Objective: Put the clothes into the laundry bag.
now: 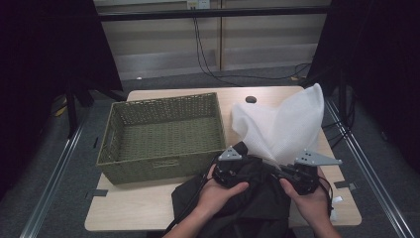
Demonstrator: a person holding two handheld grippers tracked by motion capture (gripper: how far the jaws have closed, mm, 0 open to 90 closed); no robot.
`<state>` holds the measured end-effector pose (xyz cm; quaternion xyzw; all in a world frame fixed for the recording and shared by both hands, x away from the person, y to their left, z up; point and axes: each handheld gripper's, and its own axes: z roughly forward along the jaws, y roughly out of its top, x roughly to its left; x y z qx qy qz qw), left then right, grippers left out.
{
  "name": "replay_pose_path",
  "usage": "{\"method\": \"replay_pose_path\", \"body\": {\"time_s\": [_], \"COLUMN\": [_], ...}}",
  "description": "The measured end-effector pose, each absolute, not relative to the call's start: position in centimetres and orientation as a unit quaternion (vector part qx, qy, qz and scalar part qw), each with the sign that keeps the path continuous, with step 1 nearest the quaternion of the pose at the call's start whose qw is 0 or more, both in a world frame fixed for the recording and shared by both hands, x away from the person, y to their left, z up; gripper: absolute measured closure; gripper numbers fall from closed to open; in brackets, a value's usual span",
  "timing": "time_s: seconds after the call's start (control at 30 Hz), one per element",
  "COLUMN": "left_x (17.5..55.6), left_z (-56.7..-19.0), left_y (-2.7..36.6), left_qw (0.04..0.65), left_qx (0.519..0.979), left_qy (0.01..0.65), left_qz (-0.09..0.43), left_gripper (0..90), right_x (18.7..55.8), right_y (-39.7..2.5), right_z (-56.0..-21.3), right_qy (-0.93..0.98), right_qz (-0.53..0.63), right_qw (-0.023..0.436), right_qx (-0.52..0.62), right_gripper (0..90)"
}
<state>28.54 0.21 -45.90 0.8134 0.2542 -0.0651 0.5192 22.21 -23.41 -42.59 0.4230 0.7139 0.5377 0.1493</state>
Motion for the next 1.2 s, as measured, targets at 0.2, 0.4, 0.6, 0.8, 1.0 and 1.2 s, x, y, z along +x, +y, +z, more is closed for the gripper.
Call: {"method": "replay_pose_path", "body": {"time_s": [0.2, 0.4, 0.6, 0.8, 1.0, 1.2], "left_x": [27.2, 25.8, 26.4, 27.8, 28.6, 28.3], "left_z": [-44.5, -46.6, -45.2, -43.4, -49.1, -46.9], "left_y": [2.4, -1.4, -0.6, 1.2, -3.6, -1.4], "left_qw": [0.512, 0.389, 0.441, 0.583, 0.457, 0.498], "left_qx": [0.828, 0.901, 0.865, 0.747, 0.827, 0.814], "left_qy": [0.208, 0.193, 0.241, 0.319, 0.328, 0.296], "left_qz": [-0.098, -0.008, 0.015, 0.004, 0.013, -0.050], "left_gripper": [7.6, 27.7, 77.4, 76.9, 68.6, 38.7], "right_x": [22.6, 22.6, 22.1, 21.2, 21.4, 21.8], "right_y": [-23.8, -22.5, -22.3, -22.5, -22.4, -23.0], "right_z": [-42.7, -42.7, -42.4, -41.3, -41.8, -42.5], "right_qy": [0.707, 0.717, 0.718, 0.703, 0.711, 0.709], "right_qz": [0.535, 0.529, 0.538, 0.569, 0.564, 0.554], "right_qw": [0.157, 0.156, 0.161, 0.168, 0.157, 0.162], "right_qx": [0.435, 0.426, 0.410, 0.393, 0.388, 0.405], "right_gripper": [89.3, 89.2, 89.2, 89.1, 89.1, 89.2]}}
